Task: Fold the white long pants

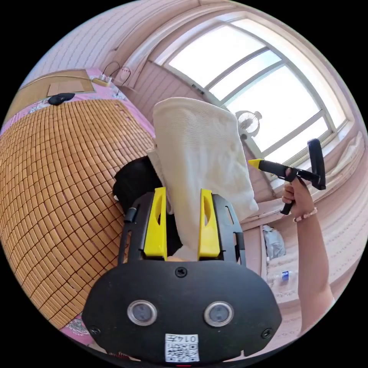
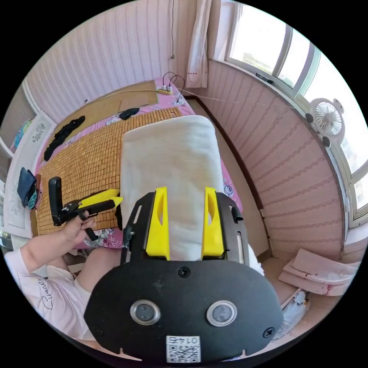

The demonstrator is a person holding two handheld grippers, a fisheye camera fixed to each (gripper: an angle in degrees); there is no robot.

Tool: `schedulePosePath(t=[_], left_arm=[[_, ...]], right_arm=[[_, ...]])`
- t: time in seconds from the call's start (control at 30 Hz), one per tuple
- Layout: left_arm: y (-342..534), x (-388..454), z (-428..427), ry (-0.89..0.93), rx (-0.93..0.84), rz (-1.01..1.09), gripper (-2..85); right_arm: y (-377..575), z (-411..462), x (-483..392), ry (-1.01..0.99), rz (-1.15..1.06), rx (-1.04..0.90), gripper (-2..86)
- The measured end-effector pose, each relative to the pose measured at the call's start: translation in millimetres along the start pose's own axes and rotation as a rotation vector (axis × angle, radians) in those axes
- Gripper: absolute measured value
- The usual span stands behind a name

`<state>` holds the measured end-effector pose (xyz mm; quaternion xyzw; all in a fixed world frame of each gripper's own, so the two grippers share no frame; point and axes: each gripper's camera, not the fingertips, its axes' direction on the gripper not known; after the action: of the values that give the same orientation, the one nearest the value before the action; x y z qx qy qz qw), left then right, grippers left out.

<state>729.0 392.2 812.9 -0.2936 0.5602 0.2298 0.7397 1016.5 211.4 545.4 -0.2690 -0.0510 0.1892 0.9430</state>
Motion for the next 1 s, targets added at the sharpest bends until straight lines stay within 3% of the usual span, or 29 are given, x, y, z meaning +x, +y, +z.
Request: schedulePosePath(t=[0.03,0.07,0.17,0.27,0.4,0.53,0.67,0.8,0.87,1.0], left_arm=[[-4.1,-6.3,33.8,-0.055,-0.082,-0.002,13.8],[-3.5,-9.5,44.1,-0.036,0.024,0.028,14.0],[-18.4,11.5,57.1,-0.048,-0.012,0.162,12.5],[-13.6,36.4,57.8,-0.138,-0.012,0.293,12.4],[3.6,51.4,38.8,-0.156,-0.040,0.302,12.4],[57.7,85.4,-40.0,-0.308,0.023,0.580,12.3],[160.5,89.4,-153.6,-0.440,0.146,0.746,11.3],[271.8,62.1,-238.2,-0.610,0.168,0.701,11.2],[344.6,34.2,-287.3,-0.752,0.133,0.554,11.2],[442.0,-4.1,-362.3,-0.928,0.167,0.255,11.2]], right_arm=[[-0.4,53.6,0.6,-0.012,-0.003,-0.107,11.1],[6.0,83.6,0.6,0.043,0.048,-0.062,10.4],[20.3,92.4,-6.4,0.065,0.059,0.118,9.7],[29.1,93.6,-15.4,0.060,0.042,0.094,9.5],[57.7,78.0,-33.9,0.089,-0.010,0.120,8.1],[126.6,52.9,-55.1,0.076,0.014,0.282,9.3],[232.8,62.4,-108.9,-0.161,0.005,0.354,12.5],[326.3,110.9,-192.3,-0.284,-0.051,0.297,12.2],[370.5,144.7,-258.9,-0.373,-0.122,0.204,12.5],[392.5,170.7,-362.3,-0.365,-0.318,0.118,12.9]])
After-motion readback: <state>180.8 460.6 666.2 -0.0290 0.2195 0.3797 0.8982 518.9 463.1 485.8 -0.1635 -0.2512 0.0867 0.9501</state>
